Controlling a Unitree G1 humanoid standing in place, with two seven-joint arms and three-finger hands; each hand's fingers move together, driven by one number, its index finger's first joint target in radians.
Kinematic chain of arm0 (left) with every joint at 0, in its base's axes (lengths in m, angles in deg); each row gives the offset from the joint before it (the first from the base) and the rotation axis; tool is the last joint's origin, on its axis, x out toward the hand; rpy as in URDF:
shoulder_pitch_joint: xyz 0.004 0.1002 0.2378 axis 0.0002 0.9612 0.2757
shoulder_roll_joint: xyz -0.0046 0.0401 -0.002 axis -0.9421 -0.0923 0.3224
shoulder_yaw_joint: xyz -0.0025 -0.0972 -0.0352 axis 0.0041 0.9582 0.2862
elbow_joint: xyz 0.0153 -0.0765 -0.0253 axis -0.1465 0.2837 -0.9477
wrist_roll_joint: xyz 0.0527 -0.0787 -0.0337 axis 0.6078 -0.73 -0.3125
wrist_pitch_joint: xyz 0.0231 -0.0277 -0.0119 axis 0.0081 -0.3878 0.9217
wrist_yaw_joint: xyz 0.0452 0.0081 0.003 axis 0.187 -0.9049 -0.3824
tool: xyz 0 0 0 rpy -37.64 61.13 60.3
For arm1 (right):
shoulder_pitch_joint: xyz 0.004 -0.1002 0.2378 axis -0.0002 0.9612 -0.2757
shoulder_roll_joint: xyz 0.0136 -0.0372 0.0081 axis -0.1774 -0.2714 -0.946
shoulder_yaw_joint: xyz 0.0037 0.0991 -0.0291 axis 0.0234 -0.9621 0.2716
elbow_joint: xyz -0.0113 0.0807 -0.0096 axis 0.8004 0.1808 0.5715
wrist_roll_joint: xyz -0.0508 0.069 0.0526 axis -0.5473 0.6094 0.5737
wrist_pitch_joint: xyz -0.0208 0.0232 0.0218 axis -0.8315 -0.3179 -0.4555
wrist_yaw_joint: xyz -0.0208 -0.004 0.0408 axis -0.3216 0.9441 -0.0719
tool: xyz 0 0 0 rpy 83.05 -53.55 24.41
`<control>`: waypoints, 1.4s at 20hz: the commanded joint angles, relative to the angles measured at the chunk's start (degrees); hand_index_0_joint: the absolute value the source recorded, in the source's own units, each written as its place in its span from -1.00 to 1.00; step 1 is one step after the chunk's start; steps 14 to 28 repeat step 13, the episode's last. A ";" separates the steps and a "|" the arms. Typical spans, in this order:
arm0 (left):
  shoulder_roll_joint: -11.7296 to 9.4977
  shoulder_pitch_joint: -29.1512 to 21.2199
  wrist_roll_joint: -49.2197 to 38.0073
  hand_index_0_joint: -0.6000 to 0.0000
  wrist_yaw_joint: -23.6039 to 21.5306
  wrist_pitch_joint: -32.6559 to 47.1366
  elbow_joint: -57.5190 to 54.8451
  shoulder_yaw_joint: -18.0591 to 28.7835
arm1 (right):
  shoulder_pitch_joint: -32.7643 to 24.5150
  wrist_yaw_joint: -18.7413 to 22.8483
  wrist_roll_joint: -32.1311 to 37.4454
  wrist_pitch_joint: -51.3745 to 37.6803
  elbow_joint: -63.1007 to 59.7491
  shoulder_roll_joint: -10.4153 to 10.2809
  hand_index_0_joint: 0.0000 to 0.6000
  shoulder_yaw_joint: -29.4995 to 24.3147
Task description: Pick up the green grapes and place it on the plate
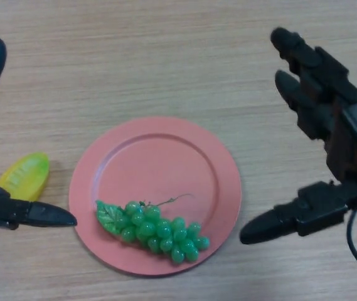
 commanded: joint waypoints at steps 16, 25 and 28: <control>0.62 0.99 1.38 1.00 0.33 6.16 -2.48 1.95 | -2.29 16.61 17.63 -9.25 3.22 10.03 -1.00 -4.86; 0.62 0.99 1.38 1.00 0.33 6.16 -2.48 1.95 | -2.29 16.61 17.63 -9.25 3.22 10.03 -1.00 -4.86; 0.62 0.99 1.38 1.00 0.33 6.16 -2.48 1.95 | -2.29 16.61 17.63 -9.25 3.22 10.03 -1.00 -4.86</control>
